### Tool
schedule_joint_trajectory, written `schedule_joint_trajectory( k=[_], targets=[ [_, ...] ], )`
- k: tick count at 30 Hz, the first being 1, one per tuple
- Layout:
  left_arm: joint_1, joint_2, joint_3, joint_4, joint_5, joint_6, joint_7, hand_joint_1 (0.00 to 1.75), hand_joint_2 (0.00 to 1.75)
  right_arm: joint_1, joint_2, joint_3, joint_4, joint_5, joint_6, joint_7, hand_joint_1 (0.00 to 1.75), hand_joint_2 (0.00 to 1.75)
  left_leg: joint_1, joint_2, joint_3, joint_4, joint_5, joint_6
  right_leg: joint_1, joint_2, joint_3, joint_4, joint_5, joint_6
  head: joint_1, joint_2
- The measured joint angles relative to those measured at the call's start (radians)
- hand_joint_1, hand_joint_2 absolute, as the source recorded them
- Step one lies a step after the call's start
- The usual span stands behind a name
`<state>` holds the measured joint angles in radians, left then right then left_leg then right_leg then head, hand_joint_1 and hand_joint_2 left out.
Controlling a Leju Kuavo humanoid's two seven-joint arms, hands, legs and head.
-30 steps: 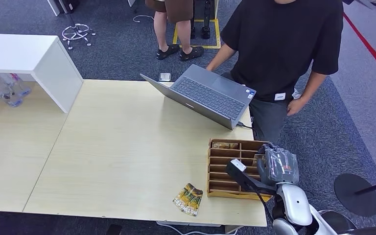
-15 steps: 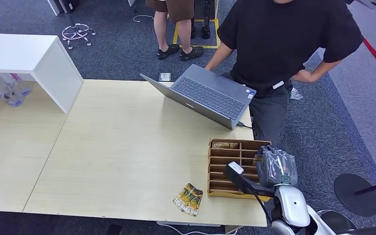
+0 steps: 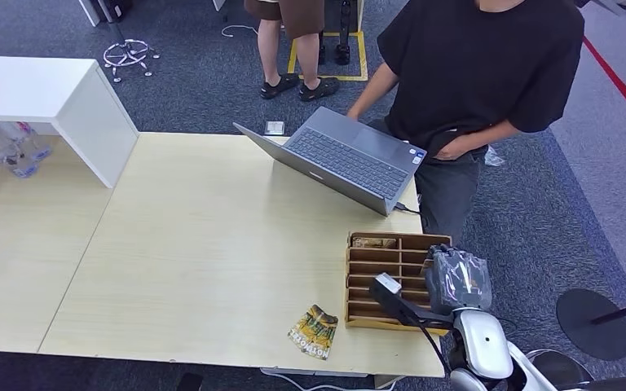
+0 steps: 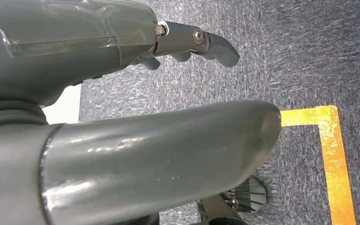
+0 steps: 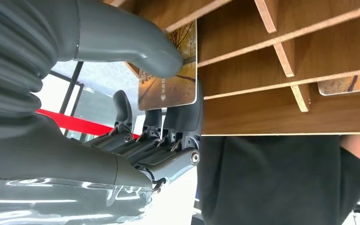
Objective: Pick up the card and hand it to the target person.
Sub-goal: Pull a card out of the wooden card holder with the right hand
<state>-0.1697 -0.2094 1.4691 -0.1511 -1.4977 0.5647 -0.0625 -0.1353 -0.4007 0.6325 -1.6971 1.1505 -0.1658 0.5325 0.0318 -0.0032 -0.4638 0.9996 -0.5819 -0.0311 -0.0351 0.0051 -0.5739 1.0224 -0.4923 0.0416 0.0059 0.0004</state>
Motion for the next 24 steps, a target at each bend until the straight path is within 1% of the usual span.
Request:
schedule_joint_trajectory(
  k=[14, 20, 24],
  targets=[
    [0.000, 0.000, 0.000, 0.000, 0.000, 0.000, 0.000, 0.00, 0.00, -0.001, -0.009, 0.004, -0.035, 0.006, 0.008, 0.003, 1.37, 1.75, 0.000, 0.000, 0.000, 0.000, 0.000, 0.000, 0.000, 0.000, 0.000, 0.000, 0.000, 0.000, 0.000, 0.000],
    [0.000, 0.000, 0.000, 0.000, 0.001, 0.001, 0.000, 0.00, 0.00, -0.002, -0.013, 0.004, -0.064, 0.026, 0.017, 0.003, 1.52, 1.75, 0.000, 0.000, 0.000, 0.000, 0.000, 0.000, 0.000, 0.000, 0.000, 0.000, 0.000, 0.000, 0.000, 0.000],
    [0.000, 0.000, 0.000, 0.000, 0.002, 0.001, 0.000, 0.00, 0.00, -0.005, -0.018, 0.004, -0.096, 0.045, 0.049, 0.007, 1.60, 1.75, 0.000, 0.000, -0.001, 0.000, 0.000, 0.000, 0.000, 0.000, 0.000, 0.000, 0.000, 0.000, 0.000, 0.000]
  ],
)
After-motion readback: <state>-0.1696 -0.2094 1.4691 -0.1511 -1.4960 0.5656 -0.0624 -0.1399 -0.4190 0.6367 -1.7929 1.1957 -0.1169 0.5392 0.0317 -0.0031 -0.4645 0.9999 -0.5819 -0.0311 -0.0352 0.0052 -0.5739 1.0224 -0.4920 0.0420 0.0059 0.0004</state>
